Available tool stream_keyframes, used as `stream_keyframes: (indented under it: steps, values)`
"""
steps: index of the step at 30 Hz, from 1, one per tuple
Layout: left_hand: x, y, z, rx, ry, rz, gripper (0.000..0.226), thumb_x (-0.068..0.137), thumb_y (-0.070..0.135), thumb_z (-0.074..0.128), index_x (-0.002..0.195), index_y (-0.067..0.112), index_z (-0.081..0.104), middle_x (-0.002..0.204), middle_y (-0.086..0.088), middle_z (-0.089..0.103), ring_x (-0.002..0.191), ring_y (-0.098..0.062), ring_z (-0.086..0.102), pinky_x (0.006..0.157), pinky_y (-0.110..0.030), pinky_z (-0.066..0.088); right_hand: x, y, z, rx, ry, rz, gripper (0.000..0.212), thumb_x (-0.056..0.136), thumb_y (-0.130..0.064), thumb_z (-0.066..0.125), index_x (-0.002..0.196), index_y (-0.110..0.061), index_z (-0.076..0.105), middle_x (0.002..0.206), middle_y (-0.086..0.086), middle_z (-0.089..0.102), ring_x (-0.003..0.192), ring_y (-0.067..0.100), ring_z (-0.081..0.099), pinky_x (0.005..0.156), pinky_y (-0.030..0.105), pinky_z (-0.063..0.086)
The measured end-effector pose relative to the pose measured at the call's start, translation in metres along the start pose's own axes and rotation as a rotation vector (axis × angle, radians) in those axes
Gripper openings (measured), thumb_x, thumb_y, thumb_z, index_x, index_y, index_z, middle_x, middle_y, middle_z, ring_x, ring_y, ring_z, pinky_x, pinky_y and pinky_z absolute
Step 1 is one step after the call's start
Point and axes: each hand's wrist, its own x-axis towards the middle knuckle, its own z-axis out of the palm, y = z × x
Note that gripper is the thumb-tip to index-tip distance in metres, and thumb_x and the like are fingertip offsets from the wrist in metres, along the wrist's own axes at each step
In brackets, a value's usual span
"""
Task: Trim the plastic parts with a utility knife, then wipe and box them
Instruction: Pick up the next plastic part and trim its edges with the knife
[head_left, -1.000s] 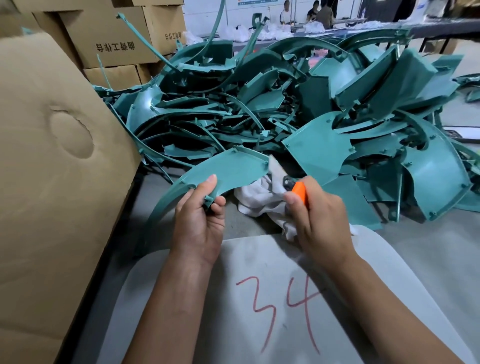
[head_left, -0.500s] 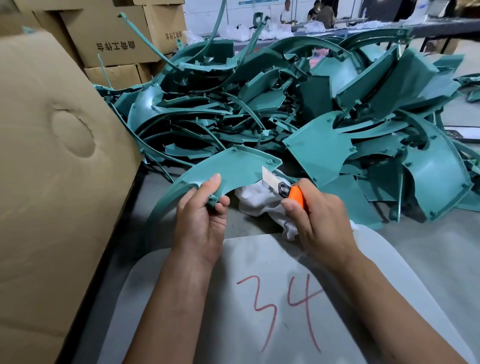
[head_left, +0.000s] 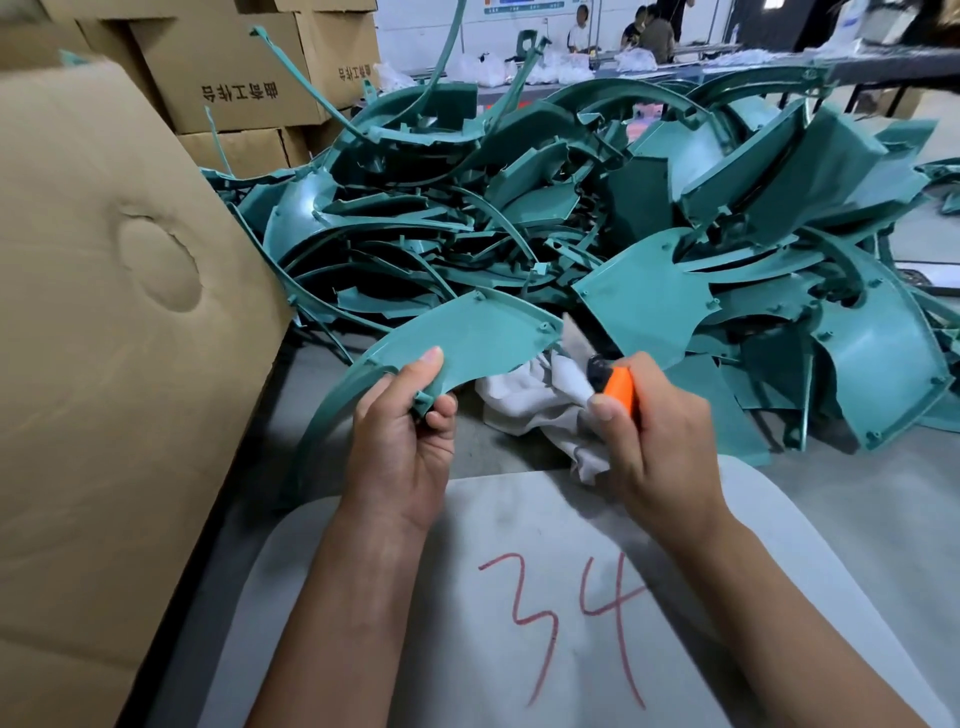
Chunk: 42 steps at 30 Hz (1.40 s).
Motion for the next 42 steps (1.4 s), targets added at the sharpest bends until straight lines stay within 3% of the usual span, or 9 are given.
stream_keyframes:
  steps: [5, 11, 16, 21, 24, 28, 34, 39, 42]
  values:
    - [-0.001, -0.002, 0.001, 0.003, 0.023, -0.002, 0.017, 0.095, 0.0, 0.062, 0.083, 0.011, 0.059, 0.076, 0.001, 0.057, 0.041, -0.002, 0.048, 0.037, -0.007, 0.037, 0.0, -0.01, 0.008, -0.07, -0.113, -0.057, 0.058, 0.105, -0.068, 0.025, 0.086, -0.017, 0.044, 0.066, -0.014, 0.028, 0.058, 0.017, 0.032, 0.055, 0.033, 0.027]
    - [0.0, -0.001, -0.002, -0.008, -0.025, 0.045, 0.014, 0.093, 0.001, 0.061, 0.086, 0.012, 0.066, 0.092, -0.003, 0.063, 0.044, -0.003, 0.047, 0.039, -0.007, 0.038, 0.005, 0.01, -0.004, -0.025, 0.046, 0.174, 0.051, 0.105, -0.054, 0.038, 0.078, -0.011, 0.042, 0.06, 0.004, 0.042, 0.053, 0.023, 0.039, 0.054, 0.039, 0.031]
    - [-0.001, -0.009, -0.001, 0.152, -0.028, 0.085, 0.011, 0.094, 0.001, 0.064, 0.094, 0.013, 0.067, 0.083, 0.003, 0.069, 0.05, -0.002, 0.052, 0.041, -0.01, 0.04, 0.006, -0.006, 0.0, 0.691, 0.041, 0.426, 0.039, 0.088, -0.049, 0.072, 0.087, -0.011, 0.063, 0.064, -0.006, 0.056, 0.051, 0.007, 0.045, 0.05, 0.018, 0.039]
    - [0.0, -0.015, -0.004, 0.236, -0.052, 0.11, 0.012, 0.095, 0.004, 0.065, 0.095, 0.016, 0.068, 0.088, 0.002, 0.072, 0.055, -0.002, 0.056, 0.043, -0.013, 0.042, 0.006, -0.013, 0.003, 0.797, 0.032, 0.596, 0.024, 0.083, -0.029, 0.086, 0.094, -0.013, 0.072, 0.074, 0.004, 0.075, 0.048, 0.01, 0.058, 0.045, 0.021, 0.045]
    - [0.001, -0.015, -0.007, 0.274, -0.082, 0.123, 0.012, 0.094, 0.005, 0.066, 0.096, 0.017, 0.068, 0.088, 0.002, 0.072, 0.059, -0.003, 0.059, 0.044, -0.014, 0.044, 0.007, -0.01, 0.001, 0.852, 0.02, 0.656, 0.019, 0.095, -0.02, 0.077, 0.082, -0.008, 0.071, 0.072, 0.013, 0.074, 0.041, 0.014, 0.044, 0.041, 0.029, 0.043]
    - [0.002, -0.015, -0.012, 0.276, -0.123, 0.123, 0.015, 0.089, 0.007, 0.073, 0.098, 0.02, 0.07, 0.094, 0.002, 0.074, 0.064, -0.004, 0.063, 0.045, -0.014, 0.045, 0.007, -0.009, 0.0, 0.847, -0.026, 0.715, 0.026, 0.1, -0.022, 0.071, 0.074, -0.018, 0.07, 0.071, 0.018, 0.069, 0.044, 0.018, 0.043, 0.045, 0.064, 0.046]
    - [0.003, -0.004, -0.022, 0.354, -0.258, 0.108, 0.025, 0.083, 0.013, 0.073, 0.101, 0.031, 0.077, 0.103, 0.001, 0.073, 0.06, -0.007, 0.061, 0.044, -0.014, 0.044, 0.01, -0.005, -0.002, 0.848, 0.083, 0.791, 0.035, 0.105, -0.019, 0.06, 0.071, -0.015, 0.059, 0.06, 0.008, 0.059, 0.042, 0.013, 0.05, 0.04, 0.02, 0.038]
    - [0.002, -0.001, -0.028, 0.601, -0.312, 0.096, 0.03, 0.078, 0.015, 0.078, 0.101, 0.034, 0.075, 0.102, 0.002, 0.076, 0.072, -0.019, 0.063, 0.046, -0.021, 0.051, 0.007, -0.005, -0.002, 0.958, -0.129, 0.792, 0.029, 0.102, -0.033, 0.066, 0.086, -0.009, 0.062, 0.066, 0.012, 0.054, 0.045, 0.023, 0.047, 0.047, 0.032, 0.049]
    - [0.002, -0.002, -0.028, 0.688, -0.333, 0.136, 0.035, 0.077, 0.015, 0.079, 0.106, 0.034, 0.074, 0.106, 0.002, 0.077, 0.079, -0.024, 0.068, 0.047, -0.022, 0.053, 0.005, -0.005, 0.0, 0.812, -0.238, 0.731, 0.017, 0.097, -0.03, 0.075, 0.088, -0.018, 0.066, 0.068, 0.005, 0.055, 0.055, 0.026, 0.049, 0.051, 0.038, 0.049]
